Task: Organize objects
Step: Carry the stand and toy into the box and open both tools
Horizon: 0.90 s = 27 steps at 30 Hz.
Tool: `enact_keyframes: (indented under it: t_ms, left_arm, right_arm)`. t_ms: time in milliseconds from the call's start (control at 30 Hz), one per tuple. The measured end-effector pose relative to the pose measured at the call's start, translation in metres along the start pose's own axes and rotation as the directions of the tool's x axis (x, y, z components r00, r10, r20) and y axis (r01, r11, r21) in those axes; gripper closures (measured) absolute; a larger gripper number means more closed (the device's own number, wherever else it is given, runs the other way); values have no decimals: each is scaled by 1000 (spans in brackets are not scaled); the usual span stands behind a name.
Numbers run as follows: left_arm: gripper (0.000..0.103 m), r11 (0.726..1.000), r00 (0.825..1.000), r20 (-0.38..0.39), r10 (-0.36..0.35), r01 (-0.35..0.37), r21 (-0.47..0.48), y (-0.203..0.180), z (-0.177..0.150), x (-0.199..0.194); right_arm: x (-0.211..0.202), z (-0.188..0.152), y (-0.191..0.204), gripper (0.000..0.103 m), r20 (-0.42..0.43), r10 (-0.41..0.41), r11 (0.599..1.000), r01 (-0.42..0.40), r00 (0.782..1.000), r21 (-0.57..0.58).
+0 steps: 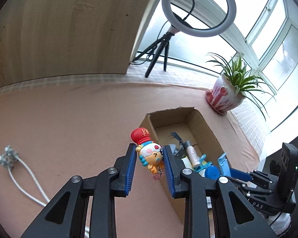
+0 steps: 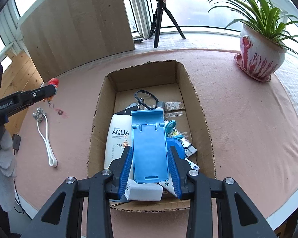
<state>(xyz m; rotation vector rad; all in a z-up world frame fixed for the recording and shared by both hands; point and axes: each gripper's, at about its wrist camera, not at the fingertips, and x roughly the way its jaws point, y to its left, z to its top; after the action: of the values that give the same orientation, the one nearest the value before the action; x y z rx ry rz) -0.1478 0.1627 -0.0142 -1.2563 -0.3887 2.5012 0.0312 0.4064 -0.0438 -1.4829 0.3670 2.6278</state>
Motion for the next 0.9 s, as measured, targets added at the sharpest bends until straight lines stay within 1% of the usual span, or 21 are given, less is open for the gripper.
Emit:
enact_keyframes:
  t_ms: [67, 233, 333, 467, 533, 600, 633, 667, 767, 900]
  left_arm:
    - [74, 1000, 1000, -13, -16, 16, 19, -15, 8, 16]
    - [74, 998, 999, -40, -22, 24, 49, -43, 21, 52]
    - [74, 998, 998, -59, -20, 23, 54, -50, 26, 69]
    - [74, 997, 998, -70, -12, 17, 71, -56, 29, 80]
    - [73, 997, 997, -75, -23, 28, 67, -57, 29, 83]
    - [59, 998, 996, -86, -36, 40, 49, -55, 29, 82]
    - [50, 998, 996, -82, -38, 42, 43, -54, 29, 81]
    - [49, 998, 997, -71, -33, 36, 48, -53, 28, 78]
    - [49, 998, 998, -65, -3, 7, 58, -48, 23, 70]
    - [49, 1000, 998, -69, 10, -8, 30, -32, 11, 56]
  right_arm:
    - [-1, -1, -5, 70, 3, -3, 1000, 3, 1000, 7]
    - [0, -2, -14, 70, 6, -7, 1000, 7, 1000, 21]
    - [3, -1, -17, 70, 3, -4, 1000, 4, 1000, 27]
    - [6, 4, -17, 70, 5, 2, 1000, -2, 1000, 20]
    - [6, 6, -15, 69, 5, 27, 1000, -27, 1000, 5]
    - [6, 6, -12, 62, 10, 25, 1000, -25, 1000, -6]
    - [5, 5, -11, 55, 19, 23, 1000, -23, 1000, -5]
    - [4, 4, -11, 53, 28, 24, 1000, -24, 999, 0]
    - [5, 3, -11, 53, 24, 30, 999, -31, 999, 15]
    - [4, 0, -10, 53, 26, 29, 999, -30, 999, 29]
